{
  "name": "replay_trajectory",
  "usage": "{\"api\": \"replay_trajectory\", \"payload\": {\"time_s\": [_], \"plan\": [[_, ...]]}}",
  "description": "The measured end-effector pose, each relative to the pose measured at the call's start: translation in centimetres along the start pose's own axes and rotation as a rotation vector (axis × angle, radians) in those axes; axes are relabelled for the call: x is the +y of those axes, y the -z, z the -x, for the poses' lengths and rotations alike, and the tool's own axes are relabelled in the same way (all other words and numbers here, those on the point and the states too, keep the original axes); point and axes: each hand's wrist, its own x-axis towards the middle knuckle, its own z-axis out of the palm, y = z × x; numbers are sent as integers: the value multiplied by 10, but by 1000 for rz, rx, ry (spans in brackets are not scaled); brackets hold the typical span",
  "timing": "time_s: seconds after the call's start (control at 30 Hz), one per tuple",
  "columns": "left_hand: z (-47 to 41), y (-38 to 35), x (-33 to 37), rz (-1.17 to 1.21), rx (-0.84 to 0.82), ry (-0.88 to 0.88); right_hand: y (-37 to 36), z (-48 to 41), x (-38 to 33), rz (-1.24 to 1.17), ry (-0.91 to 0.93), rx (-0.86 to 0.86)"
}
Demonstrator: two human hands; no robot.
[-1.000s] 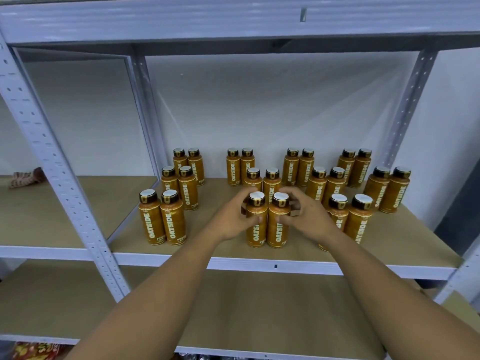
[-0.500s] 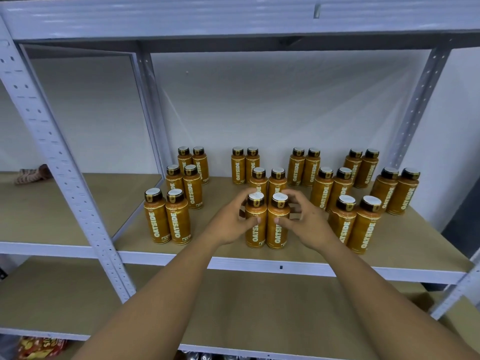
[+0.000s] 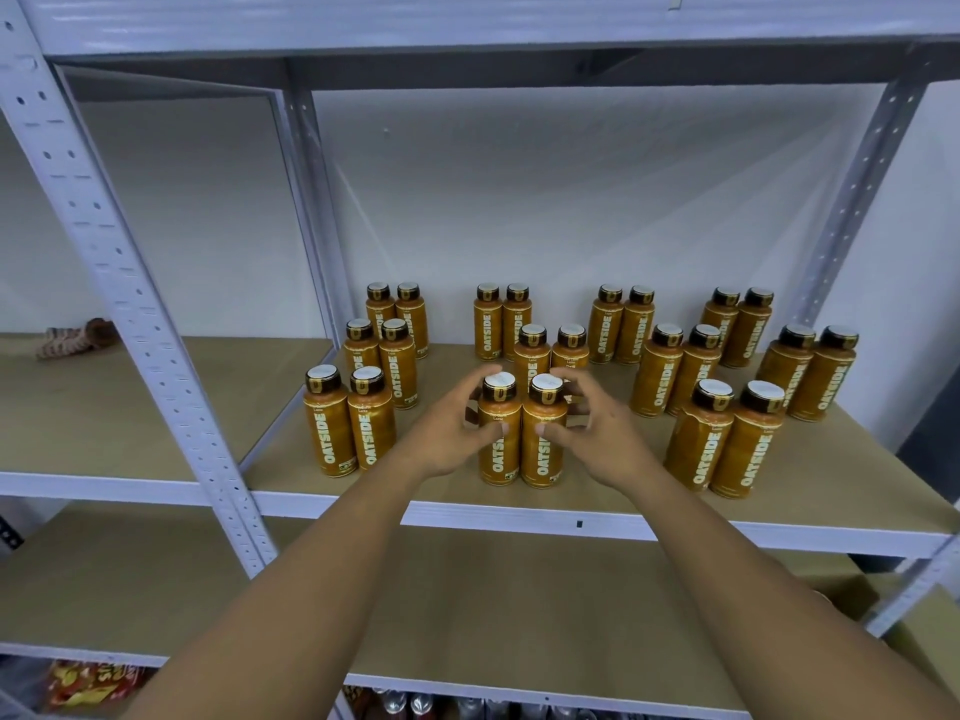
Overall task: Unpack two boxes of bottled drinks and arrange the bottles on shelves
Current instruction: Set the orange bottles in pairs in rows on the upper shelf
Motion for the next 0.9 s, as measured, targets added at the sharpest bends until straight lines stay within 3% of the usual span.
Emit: {"api": "replay_trajectory", "payload": {"time_s": [0.9], "plan": [[4, 14, -17, 33, 15, -11, -20, -1, -11, -28, -26, 8]]}}
